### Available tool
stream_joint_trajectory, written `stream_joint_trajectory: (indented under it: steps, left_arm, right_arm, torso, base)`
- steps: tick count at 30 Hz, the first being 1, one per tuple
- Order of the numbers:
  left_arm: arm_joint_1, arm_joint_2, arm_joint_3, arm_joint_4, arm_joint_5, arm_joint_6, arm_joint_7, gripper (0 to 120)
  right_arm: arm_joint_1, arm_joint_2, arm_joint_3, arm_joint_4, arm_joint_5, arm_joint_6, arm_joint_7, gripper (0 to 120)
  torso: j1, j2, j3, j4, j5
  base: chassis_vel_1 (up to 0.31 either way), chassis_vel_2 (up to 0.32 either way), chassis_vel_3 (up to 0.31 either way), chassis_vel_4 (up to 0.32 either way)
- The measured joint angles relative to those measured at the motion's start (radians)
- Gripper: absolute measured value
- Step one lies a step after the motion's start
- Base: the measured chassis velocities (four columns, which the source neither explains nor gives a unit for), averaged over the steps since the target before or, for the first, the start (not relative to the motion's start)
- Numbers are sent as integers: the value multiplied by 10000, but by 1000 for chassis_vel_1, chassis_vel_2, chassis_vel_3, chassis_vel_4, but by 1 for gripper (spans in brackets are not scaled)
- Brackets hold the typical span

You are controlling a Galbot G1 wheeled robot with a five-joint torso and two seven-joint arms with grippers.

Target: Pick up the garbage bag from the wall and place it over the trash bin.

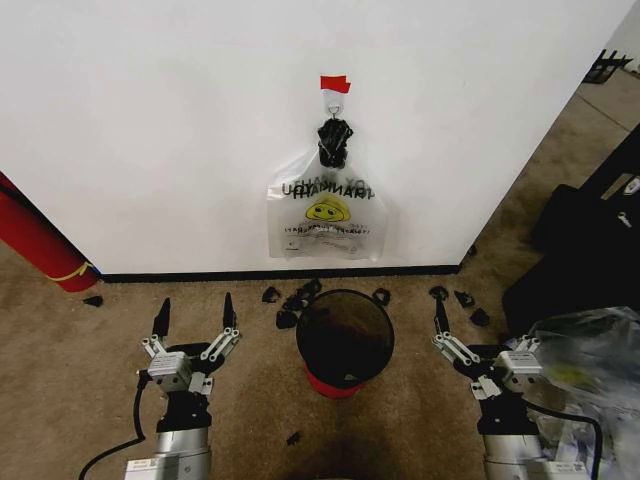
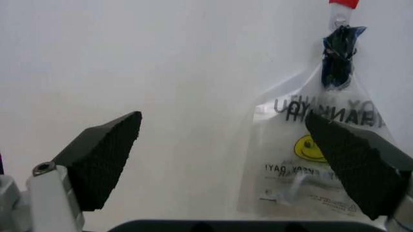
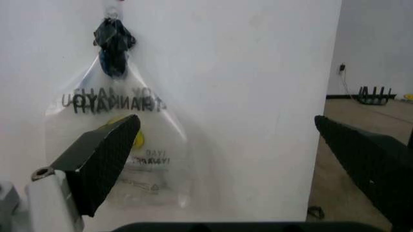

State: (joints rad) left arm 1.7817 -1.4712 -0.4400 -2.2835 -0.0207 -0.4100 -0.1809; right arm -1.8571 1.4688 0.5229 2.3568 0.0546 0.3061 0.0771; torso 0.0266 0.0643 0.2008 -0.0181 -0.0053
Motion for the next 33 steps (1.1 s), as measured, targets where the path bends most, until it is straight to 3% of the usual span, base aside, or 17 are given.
stream_joint_trajectory:
  steps: [33]
  left_arm:
    - [95,-61,-13,-66,-1,-4,-51,100]
  right_arm:
    - [272,-215,85,-414,187,118,-158,100]
  torso:
    - [0,0,0,0,0]
  base:
    - [0,0,0,0]
